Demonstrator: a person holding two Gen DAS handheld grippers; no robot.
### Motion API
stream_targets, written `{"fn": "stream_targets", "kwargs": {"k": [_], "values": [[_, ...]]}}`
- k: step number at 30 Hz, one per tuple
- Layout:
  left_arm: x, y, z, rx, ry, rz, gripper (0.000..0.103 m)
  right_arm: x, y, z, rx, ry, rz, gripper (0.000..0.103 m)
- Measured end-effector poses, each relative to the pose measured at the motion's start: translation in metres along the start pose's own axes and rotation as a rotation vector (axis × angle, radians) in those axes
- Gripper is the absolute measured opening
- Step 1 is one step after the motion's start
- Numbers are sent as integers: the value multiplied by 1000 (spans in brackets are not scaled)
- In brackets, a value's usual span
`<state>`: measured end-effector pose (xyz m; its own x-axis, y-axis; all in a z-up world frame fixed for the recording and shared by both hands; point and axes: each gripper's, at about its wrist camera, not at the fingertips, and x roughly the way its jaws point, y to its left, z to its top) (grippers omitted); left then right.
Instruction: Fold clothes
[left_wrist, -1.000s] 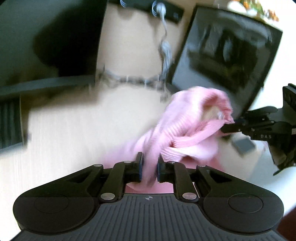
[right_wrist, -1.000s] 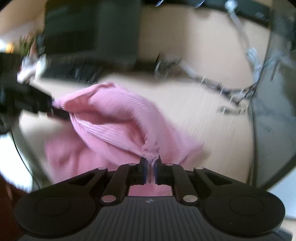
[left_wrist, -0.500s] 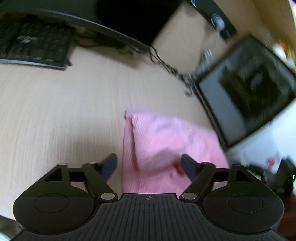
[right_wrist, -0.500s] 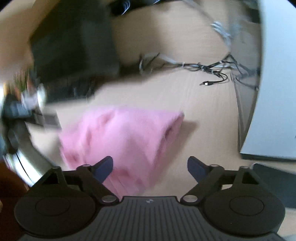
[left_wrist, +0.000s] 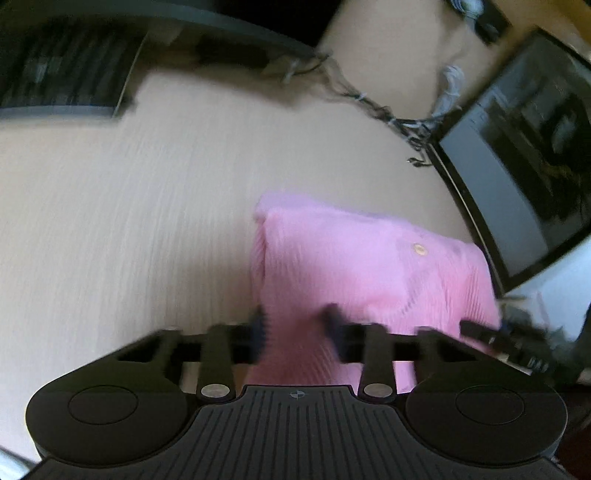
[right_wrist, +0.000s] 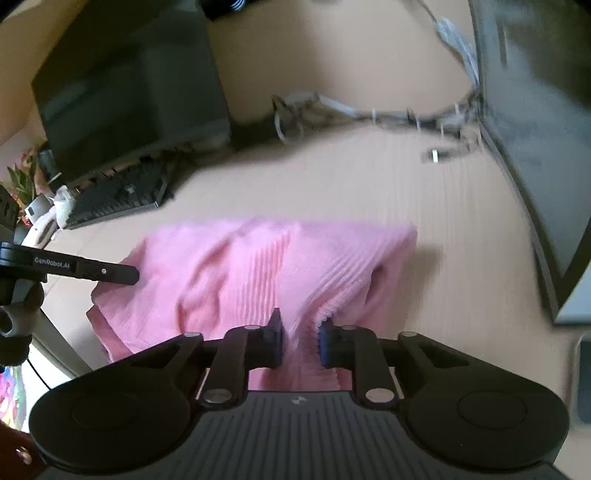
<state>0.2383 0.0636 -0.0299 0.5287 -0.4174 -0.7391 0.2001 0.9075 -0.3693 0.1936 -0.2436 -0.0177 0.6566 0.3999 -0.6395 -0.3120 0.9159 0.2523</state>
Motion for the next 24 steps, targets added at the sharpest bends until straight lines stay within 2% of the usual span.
{"fn": "stream_targets", "kwargs": {"k": [1,4,7,11,13,15,20,24], "values": [[-6,-6,2,34,-19,3,12,-7,3,5,-2,-8,13,15],[-33,-18,9,64,-59,-58,11,-27,12,9,-11,-13,72,15],[-53,-26,2,104,-74,-71,11,-27,7,-8,37,51,104,16],[-37,-14,-21,89,17,-17,13,1,2,-44,44,184,54,18],[-18,-6,-35,74,87,31,18,4,7,-48,17,175,40,18],[-9,-4,-42,63,106,41,19,7,11,-44,-4,162,26,18],[5,-2,-24,82,57,59,19,34,10,-21,-40,91,-20,18],[29,8,19,70,-14,78,19,56,5,17,-2,64,-77,23]]}}
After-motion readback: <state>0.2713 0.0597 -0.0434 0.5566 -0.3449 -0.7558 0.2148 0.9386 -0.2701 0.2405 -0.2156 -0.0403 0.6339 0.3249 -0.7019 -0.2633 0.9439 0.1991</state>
